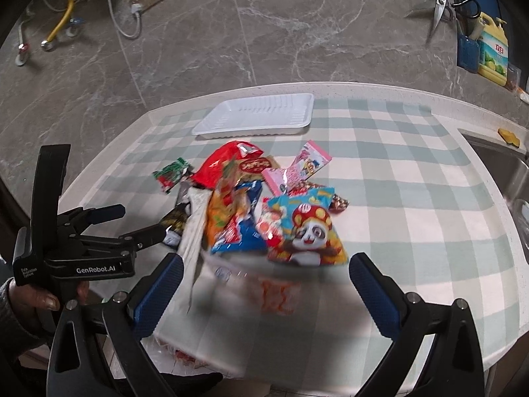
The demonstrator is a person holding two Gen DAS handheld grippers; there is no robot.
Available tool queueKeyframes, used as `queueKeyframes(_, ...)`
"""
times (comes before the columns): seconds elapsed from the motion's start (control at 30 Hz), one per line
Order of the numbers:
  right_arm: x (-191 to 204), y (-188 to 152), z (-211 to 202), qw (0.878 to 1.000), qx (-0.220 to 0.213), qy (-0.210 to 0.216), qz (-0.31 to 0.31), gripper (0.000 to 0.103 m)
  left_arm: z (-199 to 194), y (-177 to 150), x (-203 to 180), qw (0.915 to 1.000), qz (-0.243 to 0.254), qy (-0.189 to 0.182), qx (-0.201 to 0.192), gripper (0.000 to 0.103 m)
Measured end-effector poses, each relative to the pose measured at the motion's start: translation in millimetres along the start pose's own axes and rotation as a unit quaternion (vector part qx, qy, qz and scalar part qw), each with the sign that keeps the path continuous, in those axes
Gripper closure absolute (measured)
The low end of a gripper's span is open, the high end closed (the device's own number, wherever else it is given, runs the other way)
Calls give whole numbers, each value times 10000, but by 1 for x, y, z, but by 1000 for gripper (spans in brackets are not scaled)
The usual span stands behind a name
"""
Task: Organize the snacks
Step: 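Grasp the black snack bag with the left tool while the right tool grasps the panda-print bag, then carry both bags to the white tray and open both tools to release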
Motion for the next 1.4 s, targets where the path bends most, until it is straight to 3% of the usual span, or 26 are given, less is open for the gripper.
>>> queueKeyframes(0.23,-25,11,38,9991,269,-66,322,9,48,22,11,9972,-260,-320,632,43)
queueKeyframes(0.43,-43,10,69,9953,643,125,719,27,70,32,13,9957,-241,-450,774,44)
queueKeyframes(0.67,-45,4,94,9915,1066,247,699,57,82,35,14,9919,-285,-774,965,45)
queueKeyframes(0.93,-45,4,95,9921,999,404,641,62,81,32,9,9893,-210,-1007,1030,61)
queueKeyframes(1.4,-79,0,74,9683,406,1925,1538,65,57,21,17,9765,-1454,-1131,1117,70)
Point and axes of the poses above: each gripper's, at about its wrist camera, not at the fingertips, and z roughly the way its jaws point, x to its left, y to its top, the point moved 6 cm from there along z, roughly the way its jaws point, and after that the axes turned 14 degrees about -z, right-handed, at the moved point
